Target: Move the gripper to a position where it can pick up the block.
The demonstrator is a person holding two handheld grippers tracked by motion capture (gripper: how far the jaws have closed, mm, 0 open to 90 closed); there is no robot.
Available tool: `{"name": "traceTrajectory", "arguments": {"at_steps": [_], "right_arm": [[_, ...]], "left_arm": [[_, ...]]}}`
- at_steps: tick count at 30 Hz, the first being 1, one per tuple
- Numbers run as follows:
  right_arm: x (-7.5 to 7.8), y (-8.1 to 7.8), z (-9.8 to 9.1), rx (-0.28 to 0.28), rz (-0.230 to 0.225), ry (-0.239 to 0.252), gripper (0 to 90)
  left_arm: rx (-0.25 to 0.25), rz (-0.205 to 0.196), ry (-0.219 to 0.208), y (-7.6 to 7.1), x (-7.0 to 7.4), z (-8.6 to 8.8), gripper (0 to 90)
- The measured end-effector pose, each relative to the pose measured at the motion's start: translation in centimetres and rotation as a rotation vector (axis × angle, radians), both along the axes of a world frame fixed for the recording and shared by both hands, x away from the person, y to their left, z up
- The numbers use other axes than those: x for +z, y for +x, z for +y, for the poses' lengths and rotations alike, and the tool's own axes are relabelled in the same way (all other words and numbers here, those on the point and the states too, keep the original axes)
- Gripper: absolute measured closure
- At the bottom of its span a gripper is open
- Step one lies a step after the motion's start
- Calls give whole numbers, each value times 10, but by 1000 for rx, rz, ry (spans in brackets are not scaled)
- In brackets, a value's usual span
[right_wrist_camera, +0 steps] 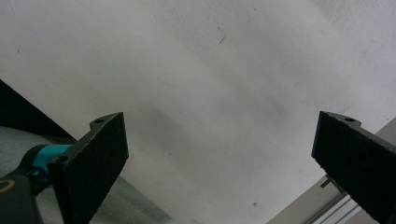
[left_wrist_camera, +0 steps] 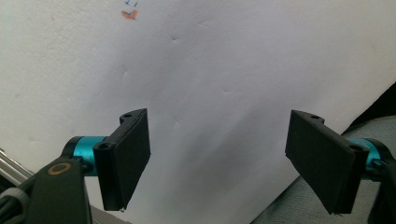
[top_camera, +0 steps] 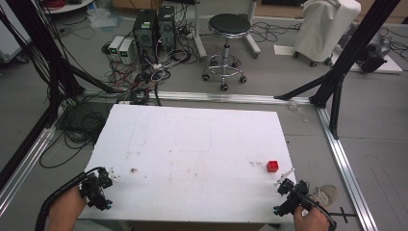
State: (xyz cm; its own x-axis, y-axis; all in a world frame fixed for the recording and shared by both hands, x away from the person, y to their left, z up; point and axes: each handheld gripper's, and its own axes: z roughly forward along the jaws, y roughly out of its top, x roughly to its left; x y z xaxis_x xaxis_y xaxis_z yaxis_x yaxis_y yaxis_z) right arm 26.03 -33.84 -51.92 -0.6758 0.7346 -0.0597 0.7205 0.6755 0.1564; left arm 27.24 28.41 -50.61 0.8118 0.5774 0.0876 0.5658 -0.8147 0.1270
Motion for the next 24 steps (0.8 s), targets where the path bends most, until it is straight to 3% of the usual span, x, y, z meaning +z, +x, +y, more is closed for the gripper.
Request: {"name": "traceTrajectory", "arguments": {"at_steps": [24], "right_arm": [[2, 0, -3, -6, 7, 27, 29]], "left_arm": [[-5, -18, -2, 0, 0, 0, 224]]}}
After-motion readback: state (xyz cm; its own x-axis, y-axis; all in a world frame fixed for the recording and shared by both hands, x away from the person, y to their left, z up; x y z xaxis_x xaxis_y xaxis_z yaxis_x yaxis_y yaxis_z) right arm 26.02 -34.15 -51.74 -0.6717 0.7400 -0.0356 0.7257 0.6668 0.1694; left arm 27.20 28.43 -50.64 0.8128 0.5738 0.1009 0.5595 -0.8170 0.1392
